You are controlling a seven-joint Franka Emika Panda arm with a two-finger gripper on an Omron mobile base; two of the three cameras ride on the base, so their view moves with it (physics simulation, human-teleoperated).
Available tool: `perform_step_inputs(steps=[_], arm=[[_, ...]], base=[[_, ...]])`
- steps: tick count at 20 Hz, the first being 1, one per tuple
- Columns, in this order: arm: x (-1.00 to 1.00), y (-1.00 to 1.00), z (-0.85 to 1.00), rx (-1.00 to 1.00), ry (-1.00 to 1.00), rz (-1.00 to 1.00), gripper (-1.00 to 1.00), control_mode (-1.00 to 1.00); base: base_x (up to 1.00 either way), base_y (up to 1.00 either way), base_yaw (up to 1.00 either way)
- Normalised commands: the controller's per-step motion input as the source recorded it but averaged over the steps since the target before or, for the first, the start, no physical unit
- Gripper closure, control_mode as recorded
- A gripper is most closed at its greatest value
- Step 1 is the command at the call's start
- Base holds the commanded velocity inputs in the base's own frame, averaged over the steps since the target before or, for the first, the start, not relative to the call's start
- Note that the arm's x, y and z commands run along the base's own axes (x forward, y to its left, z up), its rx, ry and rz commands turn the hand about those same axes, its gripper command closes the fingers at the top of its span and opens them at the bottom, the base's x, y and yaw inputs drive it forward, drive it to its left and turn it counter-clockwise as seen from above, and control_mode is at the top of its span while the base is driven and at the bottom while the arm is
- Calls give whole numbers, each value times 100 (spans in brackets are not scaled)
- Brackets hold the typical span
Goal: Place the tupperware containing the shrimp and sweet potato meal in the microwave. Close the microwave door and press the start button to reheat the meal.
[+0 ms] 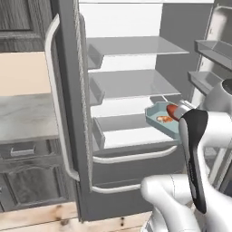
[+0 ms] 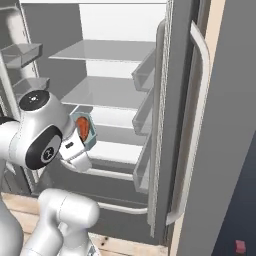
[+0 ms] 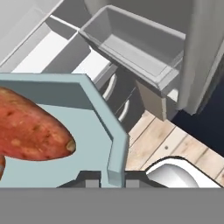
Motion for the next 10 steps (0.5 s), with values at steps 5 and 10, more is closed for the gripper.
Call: perform_step_inputs(steps=[5,10], arm=[[0,0,0,0,0,0,100,100],[0,0,0,0,0,0,100,100]], base=[[-95,7,17],[-50,32,29]])
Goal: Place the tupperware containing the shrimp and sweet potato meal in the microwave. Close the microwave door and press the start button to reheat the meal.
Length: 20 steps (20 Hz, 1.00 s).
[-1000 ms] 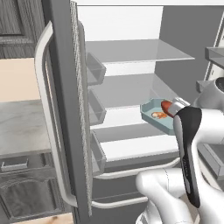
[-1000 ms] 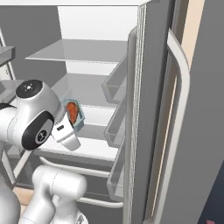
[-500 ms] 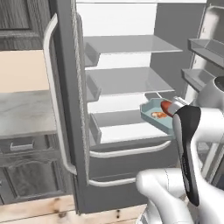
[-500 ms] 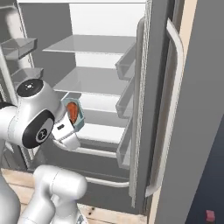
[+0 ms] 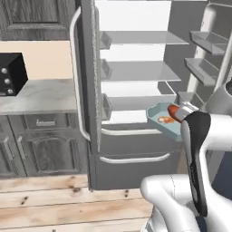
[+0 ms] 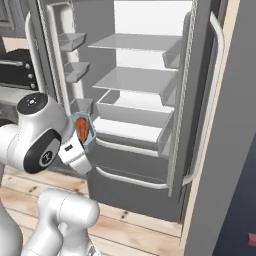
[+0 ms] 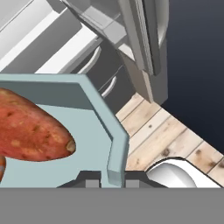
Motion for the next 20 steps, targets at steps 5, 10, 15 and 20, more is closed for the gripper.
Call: perform_step_inputs(steps=[5,10,15,20], arm=[[0,0,0,0,0,0,100,100],[0,0,0,0,0,0,100,100],[0,0,0,0,0,0,100,100],[0,0,0,0,0,0,100,100]], base=[[-5,43,45],[0,46,51],[2,54,49],[28,65,42]])
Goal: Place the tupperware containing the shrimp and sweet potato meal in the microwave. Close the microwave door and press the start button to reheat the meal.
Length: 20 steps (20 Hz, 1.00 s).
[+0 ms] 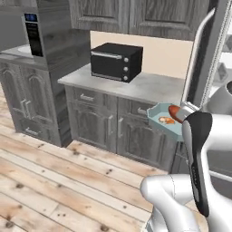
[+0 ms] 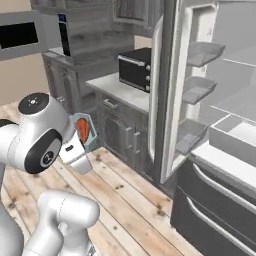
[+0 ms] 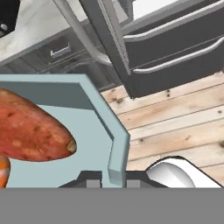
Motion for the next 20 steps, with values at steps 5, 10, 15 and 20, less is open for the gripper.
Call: perform_step_inputs(steps=[5,10,15,20], arm=[[0,0,0,0,0,0,100,100],[0,0,0,0,0,0,100,100],[0,0,0,0,0,0,100,100],[0,0,0,0,0,0,100,100]], base=[[83,65,34],[100,70,19],[100,72,1],[100,82,-10]])
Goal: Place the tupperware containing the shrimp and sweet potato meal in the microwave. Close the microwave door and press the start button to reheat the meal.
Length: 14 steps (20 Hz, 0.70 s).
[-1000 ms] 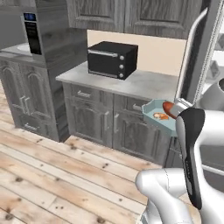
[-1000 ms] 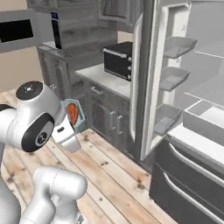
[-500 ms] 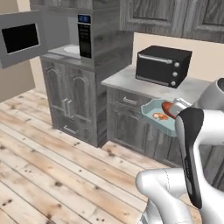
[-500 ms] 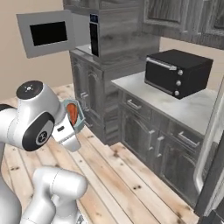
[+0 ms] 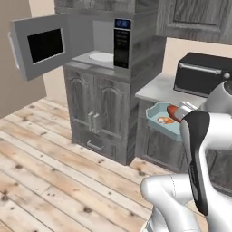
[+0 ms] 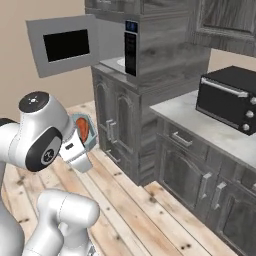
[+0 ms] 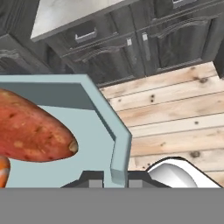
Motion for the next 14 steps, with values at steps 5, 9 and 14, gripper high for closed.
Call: perform_step_inputs(steps=[5,9,14], arm=[[0,0,0,0,0,0,100,100],[0,0,0,0,0,0,100,100],[0,0,0,0,0,0,100,100]], base=[[100,80,-20],[99,66,-25],[90,58,-27]])
